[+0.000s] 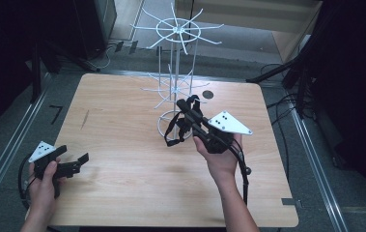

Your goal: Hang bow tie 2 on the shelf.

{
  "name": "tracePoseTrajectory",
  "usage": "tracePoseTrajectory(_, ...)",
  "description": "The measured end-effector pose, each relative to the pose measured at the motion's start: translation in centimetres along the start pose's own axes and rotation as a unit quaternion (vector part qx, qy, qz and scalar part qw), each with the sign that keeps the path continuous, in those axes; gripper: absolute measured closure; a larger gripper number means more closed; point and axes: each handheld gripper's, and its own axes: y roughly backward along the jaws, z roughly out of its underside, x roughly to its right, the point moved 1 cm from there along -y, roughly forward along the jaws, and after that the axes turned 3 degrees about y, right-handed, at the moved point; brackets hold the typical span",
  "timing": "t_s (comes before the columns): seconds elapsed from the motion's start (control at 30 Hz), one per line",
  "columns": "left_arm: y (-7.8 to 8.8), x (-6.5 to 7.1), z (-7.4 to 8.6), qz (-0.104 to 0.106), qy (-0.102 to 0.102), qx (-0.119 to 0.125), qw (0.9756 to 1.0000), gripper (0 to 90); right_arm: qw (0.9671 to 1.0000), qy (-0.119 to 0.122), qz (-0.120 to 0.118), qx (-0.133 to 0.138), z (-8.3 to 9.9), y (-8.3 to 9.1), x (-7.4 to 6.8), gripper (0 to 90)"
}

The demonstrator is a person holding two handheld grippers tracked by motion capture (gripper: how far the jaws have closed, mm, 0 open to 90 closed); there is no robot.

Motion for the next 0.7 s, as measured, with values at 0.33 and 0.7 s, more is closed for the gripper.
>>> tracePoseTrajectory(0.33, 0.0, 0.0, 0.0, 0.0, 0.001, 0.001, 1.0, 1.6, 0.9999, -0.01, 0.004, -0.005, 0.4, -0.9, 0.2, 76.8)
tracePoseTrajectory(0.7, 0.0, 0.0, 0.0, 0.001, 0.002, 0.001, 1.0, 1.6, 0.9998, -0.016, 0.009, -0.01, 0.7, -1.8, 0.5, 76.8)
